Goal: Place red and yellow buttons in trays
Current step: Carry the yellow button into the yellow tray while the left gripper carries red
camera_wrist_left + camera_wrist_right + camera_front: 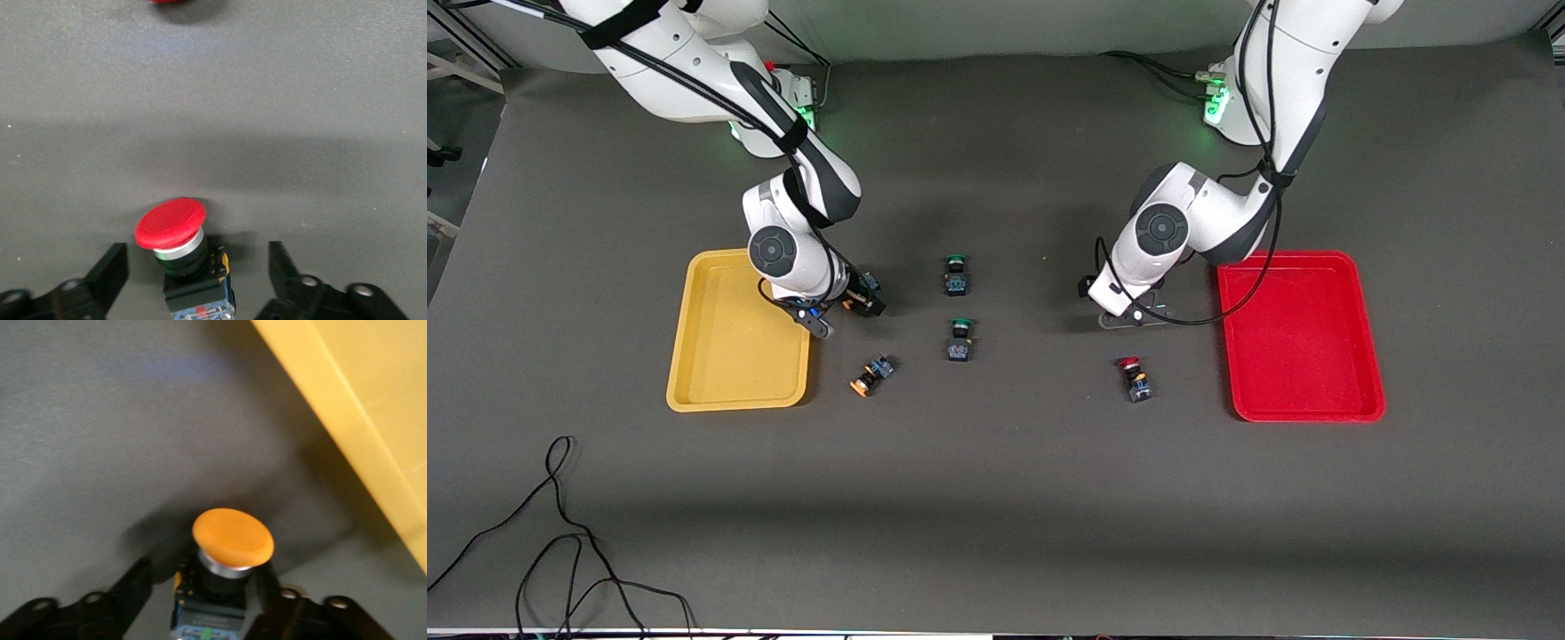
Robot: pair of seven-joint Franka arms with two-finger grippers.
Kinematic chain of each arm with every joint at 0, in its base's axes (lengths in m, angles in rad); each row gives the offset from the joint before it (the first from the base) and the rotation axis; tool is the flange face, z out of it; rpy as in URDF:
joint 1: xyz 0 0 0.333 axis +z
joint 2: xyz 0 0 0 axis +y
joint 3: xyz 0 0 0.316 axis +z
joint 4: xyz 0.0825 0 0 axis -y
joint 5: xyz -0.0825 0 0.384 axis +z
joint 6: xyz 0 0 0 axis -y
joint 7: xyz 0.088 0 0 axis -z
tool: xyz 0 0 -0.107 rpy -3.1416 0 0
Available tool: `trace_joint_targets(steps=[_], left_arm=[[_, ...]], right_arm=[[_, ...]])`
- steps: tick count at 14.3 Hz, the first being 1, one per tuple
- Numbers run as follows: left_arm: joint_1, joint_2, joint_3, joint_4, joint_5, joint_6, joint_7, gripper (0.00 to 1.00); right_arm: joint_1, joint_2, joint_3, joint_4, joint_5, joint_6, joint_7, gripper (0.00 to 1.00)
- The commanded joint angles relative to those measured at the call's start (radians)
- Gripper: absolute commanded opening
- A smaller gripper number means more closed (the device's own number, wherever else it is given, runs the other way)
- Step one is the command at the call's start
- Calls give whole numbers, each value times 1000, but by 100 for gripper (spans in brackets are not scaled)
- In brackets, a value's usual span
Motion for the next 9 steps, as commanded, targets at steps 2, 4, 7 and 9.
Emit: trace_joint_targets(steps=[2,4,7,9], left_arm=[[0,-11,-2,-9,-7,8,-50,4],[6,-29,-2,-3,-7,-12,-55,0],[51,-115,-2,50,-7,-172,-45,0],[60,-190,0,162,-35,-423,-39,0]], right_arm=[[13,-72,37,4,9,-41,33,0],[10,-164,37,22,9,-145,27,0],[-18,-334,25,30,9,-294,-54,0],[-61,-378,-48,24,7,-340,-180,0]])
